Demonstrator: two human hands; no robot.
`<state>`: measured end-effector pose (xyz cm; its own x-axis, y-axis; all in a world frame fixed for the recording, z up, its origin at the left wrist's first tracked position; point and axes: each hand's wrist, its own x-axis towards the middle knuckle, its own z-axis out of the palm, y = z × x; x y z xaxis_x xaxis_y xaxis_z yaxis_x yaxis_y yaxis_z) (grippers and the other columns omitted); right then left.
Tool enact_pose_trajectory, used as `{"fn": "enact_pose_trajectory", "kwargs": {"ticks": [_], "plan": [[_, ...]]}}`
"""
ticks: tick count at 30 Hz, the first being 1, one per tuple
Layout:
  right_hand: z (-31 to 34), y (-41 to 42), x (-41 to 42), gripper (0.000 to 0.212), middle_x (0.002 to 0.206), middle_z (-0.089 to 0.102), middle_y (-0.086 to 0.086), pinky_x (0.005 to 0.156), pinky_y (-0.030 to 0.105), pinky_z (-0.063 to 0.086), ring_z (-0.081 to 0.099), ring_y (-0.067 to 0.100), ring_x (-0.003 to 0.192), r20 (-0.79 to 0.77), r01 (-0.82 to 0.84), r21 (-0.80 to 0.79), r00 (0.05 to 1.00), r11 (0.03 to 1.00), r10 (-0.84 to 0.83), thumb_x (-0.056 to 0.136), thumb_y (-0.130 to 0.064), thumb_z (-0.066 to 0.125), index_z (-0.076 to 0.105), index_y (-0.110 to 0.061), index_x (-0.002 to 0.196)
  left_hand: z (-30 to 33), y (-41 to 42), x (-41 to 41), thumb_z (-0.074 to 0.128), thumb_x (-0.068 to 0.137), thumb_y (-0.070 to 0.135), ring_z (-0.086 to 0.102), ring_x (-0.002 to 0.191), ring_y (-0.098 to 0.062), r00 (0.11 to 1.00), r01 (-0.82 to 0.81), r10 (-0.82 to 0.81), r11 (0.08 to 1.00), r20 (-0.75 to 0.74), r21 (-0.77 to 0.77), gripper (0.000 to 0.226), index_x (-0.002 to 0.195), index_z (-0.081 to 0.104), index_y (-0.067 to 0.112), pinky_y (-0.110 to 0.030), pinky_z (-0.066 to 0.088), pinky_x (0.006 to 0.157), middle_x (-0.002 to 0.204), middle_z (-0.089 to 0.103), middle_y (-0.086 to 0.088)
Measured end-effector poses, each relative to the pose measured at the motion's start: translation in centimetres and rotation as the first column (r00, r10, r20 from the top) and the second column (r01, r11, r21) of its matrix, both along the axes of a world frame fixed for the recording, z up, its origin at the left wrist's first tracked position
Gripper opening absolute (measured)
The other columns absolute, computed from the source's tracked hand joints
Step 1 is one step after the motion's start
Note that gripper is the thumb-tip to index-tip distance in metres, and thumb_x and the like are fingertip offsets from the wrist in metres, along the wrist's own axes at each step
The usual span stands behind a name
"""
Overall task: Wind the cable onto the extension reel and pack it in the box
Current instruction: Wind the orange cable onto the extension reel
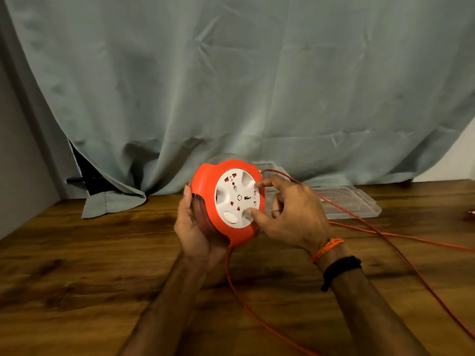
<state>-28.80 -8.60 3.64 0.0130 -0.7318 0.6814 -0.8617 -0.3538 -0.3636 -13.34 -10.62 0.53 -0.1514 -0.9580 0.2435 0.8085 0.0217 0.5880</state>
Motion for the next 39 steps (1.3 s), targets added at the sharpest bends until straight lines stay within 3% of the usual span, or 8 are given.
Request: {"fn": "enact_pose_trajectory", "kwargs": {"ticks": [13,19,22,24,27,32,36,39], "plan": [[-1.2,0.2,0.3,0.067,0.097,0.07,0.008,0.084,0.039,0.045,0.061,0.032,0.095,-0.228,0.049,-0.054,0.972,0.997,-0.06,0.072,-0.052,0.066,0.05,-0.03,0.134,-0.1,0.2,-0.3,0.03,0.093,0.059,0.063,0.12,-0.037,0.992,0.115,-0.113,0.993,0.052,-0.028,0.069,0.12,0.072,0.011,-0.052,0.049,0.101,0.13,0.066,-0.02],[-1.9,0.3,3.4,0.056,0.074,0.068,-0.006,0.07,0.03,0.05,0.064,0.017,0.08,0.235,0.164,0.057,0.956,0.985,-0.173,0.054,-0.071,0.063,0.068,-0.023,0.081,0.1,0.2,-0.8,0.041,0.096,0.052,0.065,0.117,-0.033,0.995,-0.096,0.096,0.995,0.011,0.003,0.059,0.127,0.065,0.009,-0.05,0.05,0.103,0.125,0.069,-0.02],[-2.0,0.5,5.2,0.063,0.037,0.051,-0.01,0.043,0.02,0.039,0.055,0.004,0.042,0.553,0.023,0.173,0.825,0.985,-0.116,0.067,-0.066,0.069,0.049,-0.011,0.042,0.4,0.9,-1.1,0.033,0.106,0.026,0.073,0.06,-0.006,0.96,-0.274,0.275,0.961,0.05,-0.026,0.041,0.088,0.066,0.008,-0.018,0.057,0.055,0.063,0.076,-0.001],[-2.1,0.3,5.4,0.066,0.043,0.061,-0.007,0.044,0.023,0.045,0.062,0.003,0.046,0.611,-0.06,0.214,0.787,0.975,-0.085,0.069,-0.065,0.069,0.058,-0.004,0.047,0.7,1.4,-1.4,0.031,0.107,0.025,0.071,0.054,-0.007,0.957,-0.281,0.283,0.959,0.061,-0.046,0.049,0.079,0.069,0.011,-0.018,0.054,0.048,0.058,0.074,0.0],[-2.1,0.1,4.8,0.078,0.046,0.064,0.001,0.056,0.036,0.056,0.066,0.012,0.051,0.561,-0.053,0.197,0.825,0.979,-0.068,0.062,-0.08,0.059,0.056,-0.003,0.045,0.3,0.5,-1.2,0.029,0.105,0.037,0.076,0.074,-0.017,0.981,-0.191,0.192,0.981,0.035,-0.013,0.062,0.082,0.082,0.015,-0.028,0.061,0.062,0.081,0.079,-0.007],[-1.1,-0.1,2.1,0.049,0.039,0.044,-0.012,0.052,0.025,0.04,0.049,0.003,0.045,0.263,0.03,-0.022,0.965,0.999,-0.023,0.068,-0.066,0.069,0.062,-0.02,0.054,0.3,0.2,-0.8,0.037,0.096,0.051,0.066,0.116,-0.034,0.997,-0.072,0.072,0.997,0.018,-0.012,0.059,0.13,0.063,0.01,-0.049,0.053,0.099,0.124,0.07,-0.018],[-0.5,0.0,0.6,0.045,0.053,0.038,-0.021,0.061,0.028,0.049,0.06,0.013,0.058,0.011,-0.035,-0.071,0.999,0.997,0.036,0.066,-0.063,0.065,0.064,-0.03,0.096,0.1,0.3,-0.5,0.027,0.102,0.05,0.075,0.095,-0.027,0.999,-0.029,0.029,1.0,0.034,-0.003,0.059,0.112,0.073,0.013,-0.037,0.061,0.069,0.107,0.077,-0.014],[-0.4,0.3,0.2,0.056,0.059,0.043,-0.017,0.064,0.034,0.052,0.063,0.021,0.064,-0.103,-0.021,-0.071,0.995,0.997,0.014,0.065,-0.063,0.06,0.058,-0.031,0.111,-0.1,0.2,-0.6,0.027,0.102,0.051,0.075,0.094,-0.027,0.999,-0.004,0.005,1.0,0.045,-0.029,0.063,0.102,0.08,0.016,-0.037,0.061,0.069,0.106,0.077,-0.013]]}}
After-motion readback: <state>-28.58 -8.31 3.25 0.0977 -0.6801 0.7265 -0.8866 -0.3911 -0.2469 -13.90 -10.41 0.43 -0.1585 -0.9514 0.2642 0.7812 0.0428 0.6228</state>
